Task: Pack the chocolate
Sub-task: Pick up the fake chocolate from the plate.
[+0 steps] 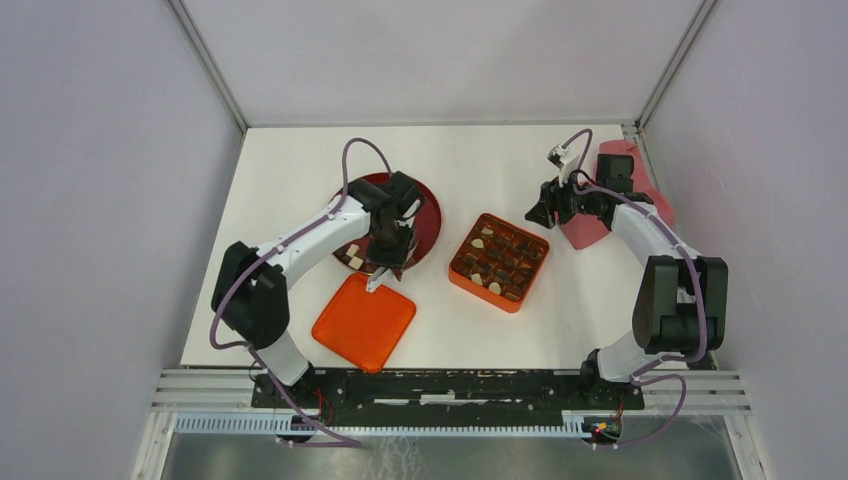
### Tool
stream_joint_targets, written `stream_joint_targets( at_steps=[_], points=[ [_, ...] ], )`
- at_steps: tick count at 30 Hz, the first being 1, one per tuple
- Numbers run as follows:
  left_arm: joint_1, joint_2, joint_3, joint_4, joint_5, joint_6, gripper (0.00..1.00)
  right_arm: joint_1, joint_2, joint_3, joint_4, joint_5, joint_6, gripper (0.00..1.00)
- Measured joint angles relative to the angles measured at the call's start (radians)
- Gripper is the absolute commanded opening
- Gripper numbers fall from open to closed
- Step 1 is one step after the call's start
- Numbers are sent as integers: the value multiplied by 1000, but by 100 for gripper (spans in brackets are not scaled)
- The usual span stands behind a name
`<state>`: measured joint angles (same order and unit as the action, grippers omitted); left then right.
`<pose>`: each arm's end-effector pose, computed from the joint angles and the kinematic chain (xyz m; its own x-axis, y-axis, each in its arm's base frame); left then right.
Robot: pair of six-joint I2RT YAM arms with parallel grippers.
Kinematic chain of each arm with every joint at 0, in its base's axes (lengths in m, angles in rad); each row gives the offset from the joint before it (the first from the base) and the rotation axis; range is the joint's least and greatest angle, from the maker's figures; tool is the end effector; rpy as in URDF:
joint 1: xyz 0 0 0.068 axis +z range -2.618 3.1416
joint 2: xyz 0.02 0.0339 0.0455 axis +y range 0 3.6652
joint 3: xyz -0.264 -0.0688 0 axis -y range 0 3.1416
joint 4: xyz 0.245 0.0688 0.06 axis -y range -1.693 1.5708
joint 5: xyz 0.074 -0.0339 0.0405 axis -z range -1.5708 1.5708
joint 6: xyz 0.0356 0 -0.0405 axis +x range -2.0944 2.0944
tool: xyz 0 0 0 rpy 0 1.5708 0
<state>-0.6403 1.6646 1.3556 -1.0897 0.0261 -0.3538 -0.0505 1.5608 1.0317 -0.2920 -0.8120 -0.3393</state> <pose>0.2522 -0.1890 0.2510 -0.9493 0.2753 -0.1517 0.2899 0.9534 -0.0835 0.3271 0.0093 0.2335 -0.5365 -0.2022 -0.8193 -0.6762 0.6838 0.2740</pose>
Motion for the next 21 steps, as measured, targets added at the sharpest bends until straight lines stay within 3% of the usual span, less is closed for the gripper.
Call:
stream_joint_targets(
  at_steps=[5, 21],
  points=[
    [-2, 22, 19, -10, -2, -7, 2, 0, -4, 0, 0, 0, 2, 57],
    [17, -13, -12, 56, 5, -25, 2, 0, -11, 0, 0, -3, 2, 57]
  ],
)
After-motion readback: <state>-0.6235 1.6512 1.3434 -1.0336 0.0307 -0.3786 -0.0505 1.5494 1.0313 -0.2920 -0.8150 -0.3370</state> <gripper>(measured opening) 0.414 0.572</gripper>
